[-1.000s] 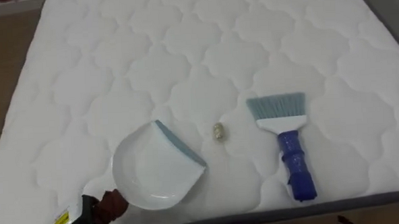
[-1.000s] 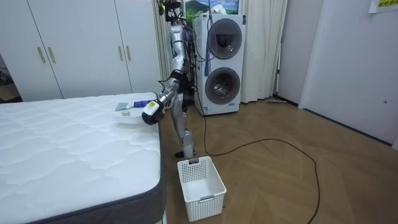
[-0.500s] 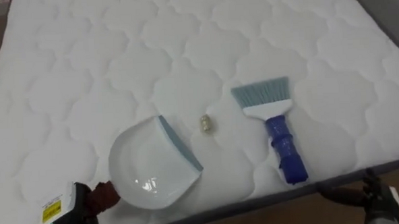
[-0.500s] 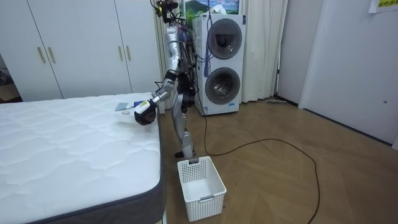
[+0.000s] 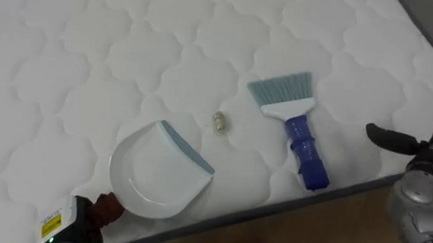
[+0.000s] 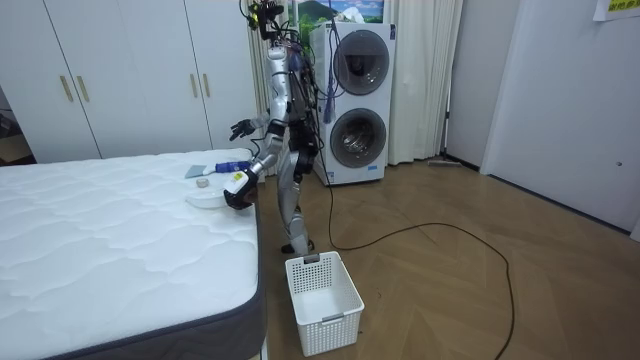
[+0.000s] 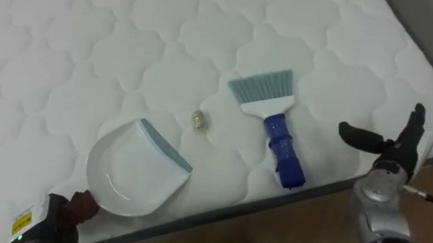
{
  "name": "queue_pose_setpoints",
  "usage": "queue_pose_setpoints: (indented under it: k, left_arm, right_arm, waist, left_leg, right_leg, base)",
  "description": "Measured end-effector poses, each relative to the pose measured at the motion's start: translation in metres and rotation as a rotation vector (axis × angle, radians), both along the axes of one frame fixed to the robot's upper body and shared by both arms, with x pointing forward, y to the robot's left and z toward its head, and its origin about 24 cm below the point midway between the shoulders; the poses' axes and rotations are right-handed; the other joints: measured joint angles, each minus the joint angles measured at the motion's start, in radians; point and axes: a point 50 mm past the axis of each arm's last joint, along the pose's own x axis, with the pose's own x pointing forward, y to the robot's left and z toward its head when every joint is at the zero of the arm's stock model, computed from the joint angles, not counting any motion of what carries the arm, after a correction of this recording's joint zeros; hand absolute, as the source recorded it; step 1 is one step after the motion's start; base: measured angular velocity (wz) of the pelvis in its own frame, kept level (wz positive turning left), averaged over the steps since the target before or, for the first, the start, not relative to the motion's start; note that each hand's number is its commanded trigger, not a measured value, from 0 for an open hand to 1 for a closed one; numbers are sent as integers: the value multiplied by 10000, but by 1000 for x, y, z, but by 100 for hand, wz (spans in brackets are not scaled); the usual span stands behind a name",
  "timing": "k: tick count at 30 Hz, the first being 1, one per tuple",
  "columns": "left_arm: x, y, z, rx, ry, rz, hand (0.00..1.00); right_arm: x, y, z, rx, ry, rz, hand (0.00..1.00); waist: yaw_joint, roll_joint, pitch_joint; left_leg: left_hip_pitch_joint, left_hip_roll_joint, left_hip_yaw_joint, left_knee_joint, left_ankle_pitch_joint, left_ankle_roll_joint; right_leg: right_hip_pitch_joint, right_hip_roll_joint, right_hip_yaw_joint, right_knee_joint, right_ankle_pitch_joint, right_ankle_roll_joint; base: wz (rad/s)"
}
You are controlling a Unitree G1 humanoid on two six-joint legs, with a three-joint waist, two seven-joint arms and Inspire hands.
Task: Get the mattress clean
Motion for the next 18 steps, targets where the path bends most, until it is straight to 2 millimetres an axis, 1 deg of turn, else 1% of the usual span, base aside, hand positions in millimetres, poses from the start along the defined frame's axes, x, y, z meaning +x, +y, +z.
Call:
queue_pose_setpoints:
  k: [3,5,6,8,10,11,12,13,15,18]
  left_arm:
    - [3,0,0,-248,140,159,100]
    - [9,-1,1,-431,181,227,100]
    - [10,-2,1,-584,220,294,100]
    - [10,-2,0,-822,300,445,100]
    - [11,-3,0,-1005,338,513,100]
    - [13,-3,1,-1111,341,533,100]
    - [17,-3,3,-1132,299,496,100]
    - [19,-3,4,-1135,272,462,100]
    - [30,-4,9,-1128,123,272,100]
    - [41,-7,14,-1218,20,36,100]
  right_arm:
    - [5,9,3,-601,52,589,0]
    - [8,12,6,-733,-50,729,0]
    - [11,14,9,-754,-203,815,0]
    - [16,18,13,-817,-371,949,0]
    - [21,22,16,-883,-496,1147,0]
    - [24,25,18,-899,-604,1281,0]
    - [27,29,20,-897,-679,1464,0]
    - [28,31,21,-895,-718,1555,0]
    - [33,37,23,-960,-757,1947,0]
    - [35,38,21,-1073,-540,2268,0]
  waist:
    - [-3,2,0]
    - [30,5,3]
    - [31,6,3]
    - [24,7,8]
    - [45,6,38]
    - [93,13,66]
    - [92,-5,136]
    - [109,-5,156]
    - [166,-5,186]
    - [323,11,222]
  left_leg:
    - [-151,10,-41,36,0,0]
    - [-275,-3,-110,31,6,3]
    - [-322,-14,-112,32,14,14]
    - [-332,-26,-111,27,19,22]
    - [-350,-27,-114,-1,19,22]
    - [-404,-27,-146,-16,19,22]
    - [-443,-20,-157,30,20,21]
    - [-492,-14,-175,73,20,21]
    - [-808,-21,-258,152,38,24]
    - [-1015,-22,-355,234,49,28]
  right_leg:
    - [-121,-50,-45,47,3,-6]
    - [-203,-77,-122,65,4,-9]
    - [-265,-128,-208,101,5,-10]
    - [-288,-153,-235,109,3,-11]
    - [-297,-155,-244,84,0,-12]
    - [-322,-160,-280,81,-5,-17]
    - [-352,-170,-317,93,-11,-26]
    - [-385,-171,-338,98,-16,-33]
    - [-645,-208,-446,137,-25,-47]
    - [-761,-226,-503,164,-25,-50]
  base:
    - [3]
    - [11]
    - [9]
    - [2]
    - [2]
    - [6]
    - [8]
    - [10]
    - [13]
    - [11]
